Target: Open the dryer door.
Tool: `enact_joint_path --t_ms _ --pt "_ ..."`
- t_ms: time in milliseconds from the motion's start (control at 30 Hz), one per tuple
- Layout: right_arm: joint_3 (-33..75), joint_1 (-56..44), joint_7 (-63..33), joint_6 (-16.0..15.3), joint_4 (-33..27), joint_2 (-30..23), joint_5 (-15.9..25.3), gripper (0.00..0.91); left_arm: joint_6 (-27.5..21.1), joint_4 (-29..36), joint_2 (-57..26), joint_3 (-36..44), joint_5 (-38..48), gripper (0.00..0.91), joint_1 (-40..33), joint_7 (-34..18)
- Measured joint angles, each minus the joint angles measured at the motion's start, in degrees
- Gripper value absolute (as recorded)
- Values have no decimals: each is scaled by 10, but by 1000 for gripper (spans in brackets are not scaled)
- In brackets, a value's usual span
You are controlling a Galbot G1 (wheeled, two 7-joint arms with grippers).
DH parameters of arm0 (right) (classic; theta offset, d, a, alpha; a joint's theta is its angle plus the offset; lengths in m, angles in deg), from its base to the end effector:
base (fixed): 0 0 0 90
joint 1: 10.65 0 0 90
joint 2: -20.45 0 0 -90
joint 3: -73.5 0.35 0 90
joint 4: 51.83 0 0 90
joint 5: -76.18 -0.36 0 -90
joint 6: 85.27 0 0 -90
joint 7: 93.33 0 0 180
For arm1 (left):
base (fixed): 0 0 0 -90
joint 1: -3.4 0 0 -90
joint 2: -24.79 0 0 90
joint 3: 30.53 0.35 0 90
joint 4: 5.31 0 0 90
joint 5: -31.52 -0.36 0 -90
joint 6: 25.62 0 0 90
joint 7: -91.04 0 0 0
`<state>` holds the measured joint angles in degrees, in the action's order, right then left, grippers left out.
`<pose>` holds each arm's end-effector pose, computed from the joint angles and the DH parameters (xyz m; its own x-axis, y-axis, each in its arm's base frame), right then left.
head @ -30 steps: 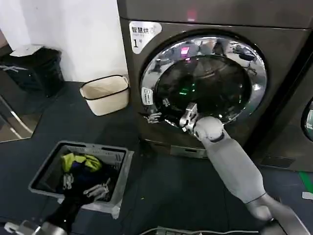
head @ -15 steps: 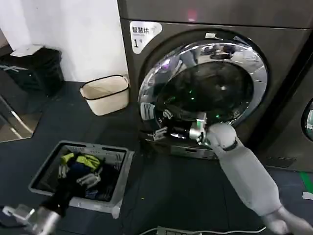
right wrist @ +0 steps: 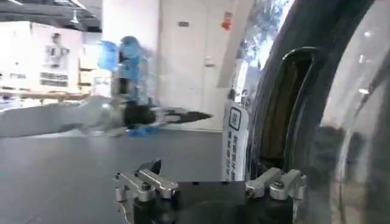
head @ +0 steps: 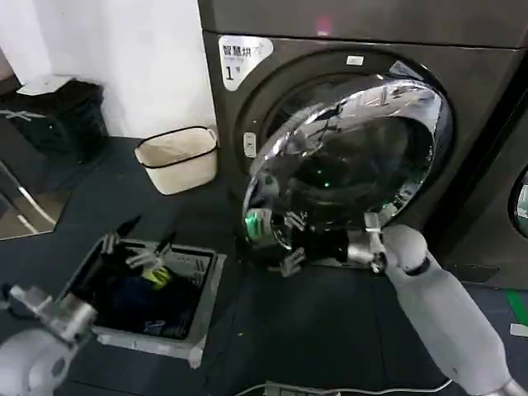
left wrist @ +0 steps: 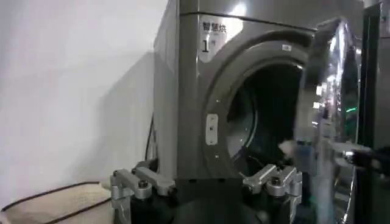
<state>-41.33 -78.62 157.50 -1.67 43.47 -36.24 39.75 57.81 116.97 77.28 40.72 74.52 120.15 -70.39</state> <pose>0.4319 -0.0481 -0.2000 0.0776 -0.9969 0.0160 -0.9921 -0.0788 -0.0980 0.2279 0.1737 -0.1883 -0.9042 0.4235 -0.0547 0.4241 0.9056 -0.0002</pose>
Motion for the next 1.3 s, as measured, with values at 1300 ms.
enact_joint_path --t_ms 1300 --pt "241 -113 89 25 -55 50 21 907 -24 -98 -162 420 118 907 -417 21"
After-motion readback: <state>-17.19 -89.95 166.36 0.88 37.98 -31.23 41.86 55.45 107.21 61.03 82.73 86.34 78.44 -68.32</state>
